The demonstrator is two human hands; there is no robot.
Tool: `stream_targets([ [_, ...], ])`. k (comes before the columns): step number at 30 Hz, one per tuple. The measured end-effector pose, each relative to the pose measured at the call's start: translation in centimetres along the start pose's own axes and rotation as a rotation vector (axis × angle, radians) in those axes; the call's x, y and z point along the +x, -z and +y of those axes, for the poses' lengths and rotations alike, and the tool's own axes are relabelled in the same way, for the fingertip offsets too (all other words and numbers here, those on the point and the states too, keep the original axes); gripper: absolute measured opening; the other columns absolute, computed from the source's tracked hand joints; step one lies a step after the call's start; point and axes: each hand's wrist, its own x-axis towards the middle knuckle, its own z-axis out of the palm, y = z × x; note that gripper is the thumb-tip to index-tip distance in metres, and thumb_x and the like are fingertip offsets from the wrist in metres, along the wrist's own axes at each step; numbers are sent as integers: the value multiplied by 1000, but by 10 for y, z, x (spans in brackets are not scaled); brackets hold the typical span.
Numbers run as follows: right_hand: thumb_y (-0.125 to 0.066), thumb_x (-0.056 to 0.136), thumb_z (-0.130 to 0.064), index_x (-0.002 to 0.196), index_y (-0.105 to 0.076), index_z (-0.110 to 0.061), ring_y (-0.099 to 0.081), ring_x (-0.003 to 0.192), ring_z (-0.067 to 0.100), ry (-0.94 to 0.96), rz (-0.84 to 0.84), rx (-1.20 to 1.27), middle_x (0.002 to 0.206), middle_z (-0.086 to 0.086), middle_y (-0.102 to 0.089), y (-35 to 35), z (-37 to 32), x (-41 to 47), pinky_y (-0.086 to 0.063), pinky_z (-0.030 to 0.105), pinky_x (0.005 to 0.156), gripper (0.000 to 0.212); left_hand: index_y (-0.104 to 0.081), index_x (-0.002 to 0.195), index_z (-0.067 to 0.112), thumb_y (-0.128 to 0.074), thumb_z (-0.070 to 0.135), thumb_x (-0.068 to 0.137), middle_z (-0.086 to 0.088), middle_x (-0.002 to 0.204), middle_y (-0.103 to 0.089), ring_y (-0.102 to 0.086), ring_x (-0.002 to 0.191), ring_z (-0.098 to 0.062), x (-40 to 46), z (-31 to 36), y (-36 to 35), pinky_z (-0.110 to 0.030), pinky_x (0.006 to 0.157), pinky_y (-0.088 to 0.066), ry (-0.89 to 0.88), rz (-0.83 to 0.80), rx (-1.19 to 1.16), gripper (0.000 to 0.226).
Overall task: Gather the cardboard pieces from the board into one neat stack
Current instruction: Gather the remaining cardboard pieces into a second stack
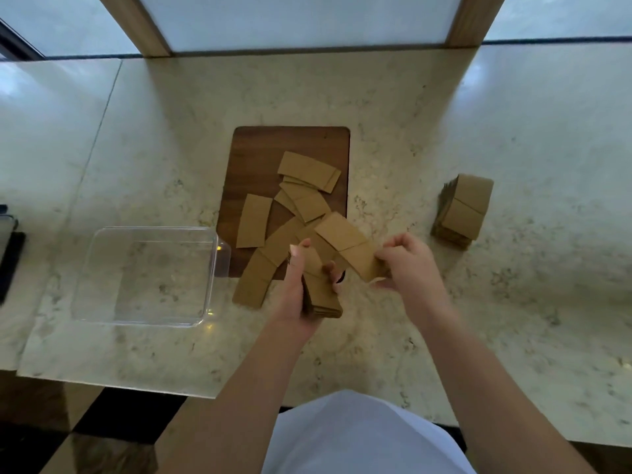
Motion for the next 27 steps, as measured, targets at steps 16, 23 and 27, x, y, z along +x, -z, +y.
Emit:
stream_targets([
  [16, -70, 94, -34, 111, -63, -24, -63, 94, 16, 170, -74, -572, 106, -7, -65, -45, 21, 42, -51, 29, 70, 22, -54, 136, 34, -76, 22, 89, -20, 88, -74, -73, 72, -32, 2, 1, 29, -45, 66, -62, -57, 249, -91, 53],
  [23, -75, 89, -20, 150, -44, -43, -30, 138, 29, 744, -443, -1638, 154, -6, -42, -74, 3, 115, -35, 49, 110, 72, -53, 142, 29, -82, 26, 84, -24, 111, -65, -72, 86, -37, -15, 12, 40, -44, 68, -59, -19, 190, -193, 64],
  [27, -86, 76, -40, 139, -47, -33, -39, 125, 30, 810, -399, -1795, 133, 3, -48, -80, 2, 125, -38, 47, 103, 74, -63, 136, 22, -81, 35, 84, -27, 112, -69, -71, 94, -42, -17, 17, 45, -48, 75, -59, 32, 131, -270, 57],
])
